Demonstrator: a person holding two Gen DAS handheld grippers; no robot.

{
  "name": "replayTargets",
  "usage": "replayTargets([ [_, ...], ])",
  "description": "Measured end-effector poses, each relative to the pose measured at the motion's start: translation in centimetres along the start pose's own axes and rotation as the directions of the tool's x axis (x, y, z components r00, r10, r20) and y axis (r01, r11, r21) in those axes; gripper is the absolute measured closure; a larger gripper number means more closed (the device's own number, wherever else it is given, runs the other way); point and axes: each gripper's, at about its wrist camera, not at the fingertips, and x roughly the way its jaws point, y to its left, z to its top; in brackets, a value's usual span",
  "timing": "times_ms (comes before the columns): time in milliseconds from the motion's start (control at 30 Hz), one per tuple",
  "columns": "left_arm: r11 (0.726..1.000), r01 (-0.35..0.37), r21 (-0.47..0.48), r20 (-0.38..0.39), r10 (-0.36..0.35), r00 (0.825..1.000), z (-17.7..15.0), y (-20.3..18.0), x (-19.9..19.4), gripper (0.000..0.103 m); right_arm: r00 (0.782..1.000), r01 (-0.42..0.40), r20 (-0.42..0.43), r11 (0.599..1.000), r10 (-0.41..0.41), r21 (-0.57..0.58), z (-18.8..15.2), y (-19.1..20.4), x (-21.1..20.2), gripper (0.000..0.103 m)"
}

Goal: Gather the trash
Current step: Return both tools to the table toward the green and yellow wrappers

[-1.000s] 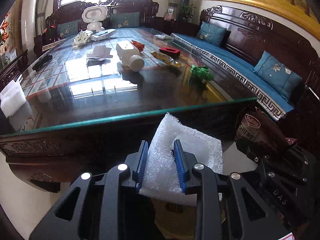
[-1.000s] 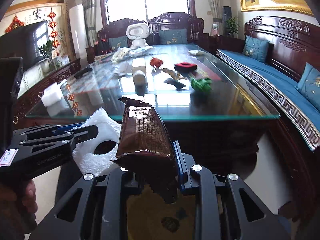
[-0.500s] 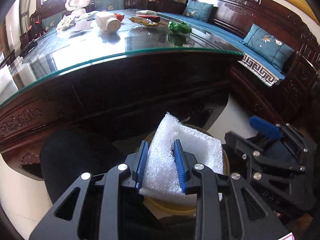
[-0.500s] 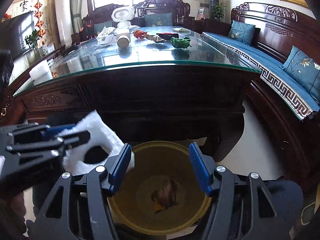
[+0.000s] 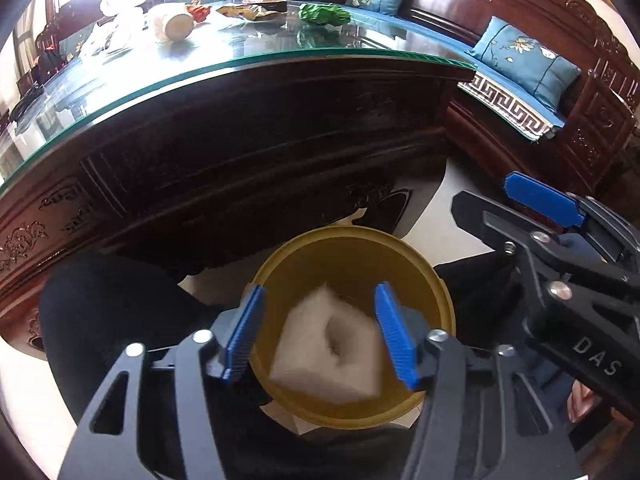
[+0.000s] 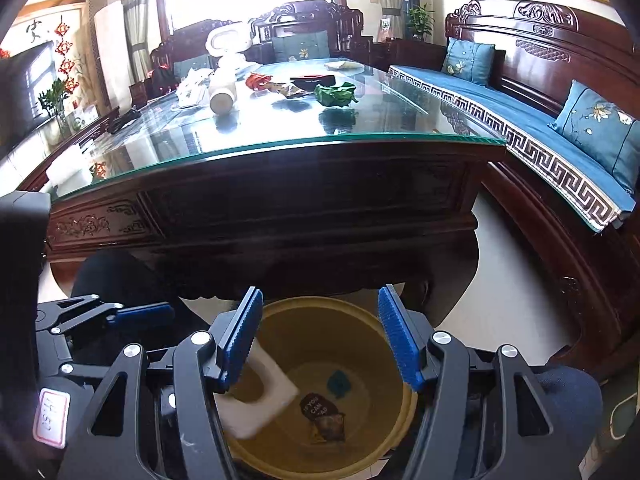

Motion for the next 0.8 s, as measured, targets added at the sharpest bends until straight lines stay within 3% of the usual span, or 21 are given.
replayTargets([
  [200,1.000,0.009,0.013,0.011,-0.009,1.000,0.4,-0.5,-0.4,0.045,1.000,-0.014,-0.001,1.000,0.014,0.001,0.4,0.0,0.2,0.044],
  [367,0.999,-0.038,0.001,0.063,0.038,0.997,1.4,0.2,-1.5,0.046,1.000,-0.023,0.020,1.000,0.023,-0.014,1.7,0.5,0.1,0.044],
  [533,0.994,-0.104,-0.026,0.135,0.107,0.985,3.7,1.7,-3.0,0.046,0.998,-0.030,0.061,0.999,0.031,-0.031,4.6,1.3,0.0,0.044],
  [800,0.985,-0.132,-0.109,0.221,0.153,0.963,8.9,4.7,-4.8,0.046,0.988,-0.032,0.147,0.998,0.039,-0.050,10.8,2.1,0.5,0.044],
])
